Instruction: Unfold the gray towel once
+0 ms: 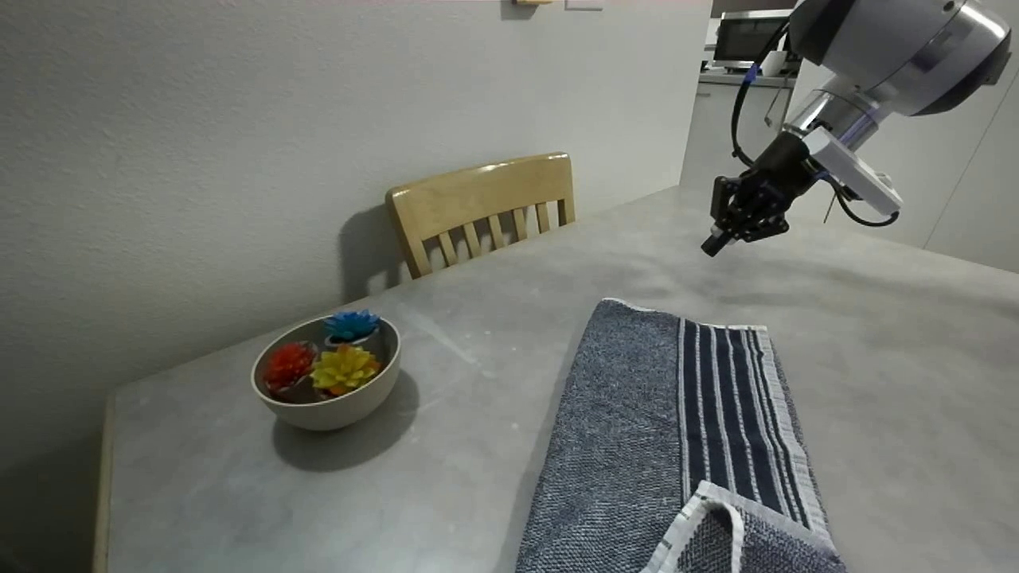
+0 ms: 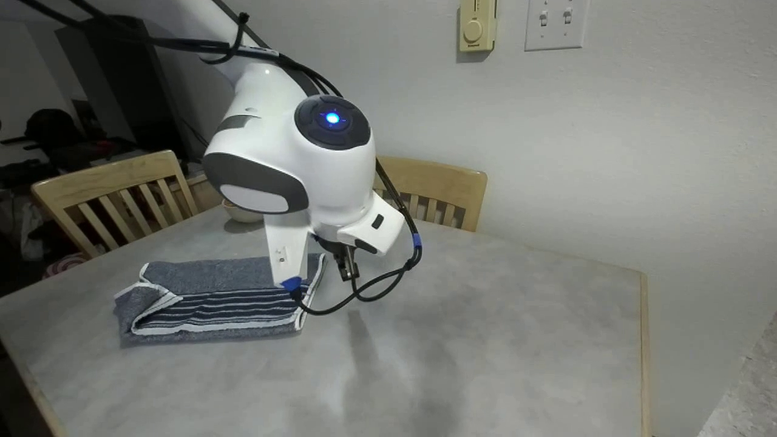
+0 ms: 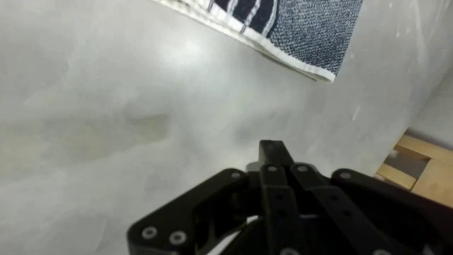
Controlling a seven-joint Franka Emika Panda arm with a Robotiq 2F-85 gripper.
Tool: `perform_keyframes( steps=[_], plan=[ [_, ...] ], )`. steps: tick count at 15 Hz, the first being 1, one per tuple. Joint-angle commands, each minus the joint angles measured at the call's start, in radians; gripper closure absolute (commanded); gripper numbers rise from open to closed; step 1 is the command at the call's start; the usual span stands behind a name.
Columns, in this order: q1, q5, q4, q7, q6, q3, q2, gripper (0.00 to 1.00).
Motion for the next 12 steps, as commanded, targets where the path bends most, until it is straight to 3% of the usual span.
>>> perform_keyframes(
  steps=[1, 6, 12],
  plan=[
    [0.08, -0.029, -0.102, 0.021, -0.063, -0.05, -0.084, 1.0],
    [0.192, -0.308, -0.164, 0.195, -0.265, -0.119, -0.132, 1.0],
    [0.256, -0.522, -0.168, 0.318, -0.362, -0.116, -0.14, 1.0]
  ],
)
